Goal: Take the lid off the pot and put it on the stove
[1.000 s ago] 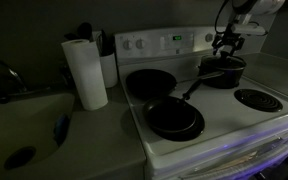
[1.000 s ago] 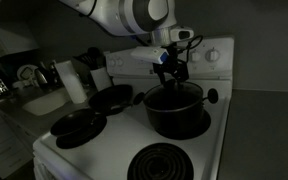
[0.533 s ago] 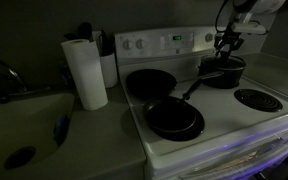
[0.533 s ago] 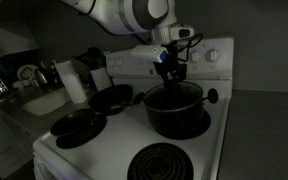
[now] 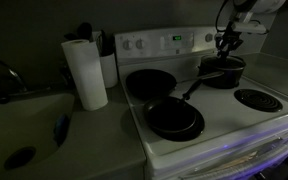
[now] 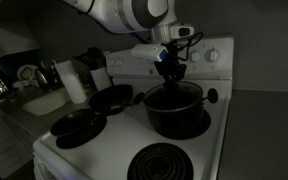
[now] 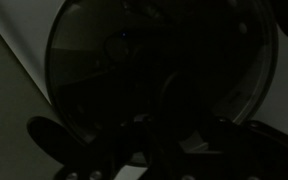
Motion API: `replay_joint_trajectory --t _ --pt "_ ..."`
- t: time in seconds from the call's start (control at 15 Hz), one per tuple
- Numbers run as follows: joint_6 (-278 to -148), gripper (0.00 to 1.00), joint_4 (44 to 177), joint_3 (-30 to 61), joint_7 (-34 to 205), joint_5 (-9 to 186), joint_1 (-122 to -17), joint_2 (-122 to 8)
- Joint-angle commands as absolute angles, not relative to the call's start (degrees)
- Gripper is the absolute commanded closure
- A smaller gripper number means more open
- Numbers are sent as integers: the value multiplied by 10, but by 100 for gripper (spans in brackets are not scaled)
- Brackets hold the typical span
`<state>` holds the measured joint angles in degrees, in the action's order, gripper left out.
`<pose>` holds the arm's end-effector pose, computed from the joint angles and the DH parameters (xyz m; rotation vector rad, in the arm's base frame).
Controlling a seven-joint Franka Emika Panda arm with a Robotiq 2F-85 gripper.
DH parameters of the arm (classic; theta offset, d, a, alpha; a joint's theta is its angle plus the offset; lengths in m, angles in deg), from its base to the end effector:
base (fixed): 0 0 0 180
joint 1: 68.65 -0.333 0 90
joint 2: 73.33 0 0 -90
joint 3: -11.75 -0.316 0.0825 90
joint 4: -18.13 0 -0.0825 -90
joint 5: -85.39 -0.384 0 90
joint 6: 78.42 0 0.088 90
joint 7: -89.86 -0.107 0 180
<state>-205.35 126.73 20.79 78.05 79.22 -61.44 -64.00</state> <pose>0.5916 -0.1648 0.4338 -2.9593 0.8246 -0.2494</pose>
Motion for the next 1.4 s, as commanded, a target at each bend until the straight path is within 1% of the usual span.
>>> replay_joint_trajectory --t 0.0,1.33 --pt "-2043 86 1272 201 773 792 -616 -643" --pt "-1993 86 1250 192 765 875 -642 -672"
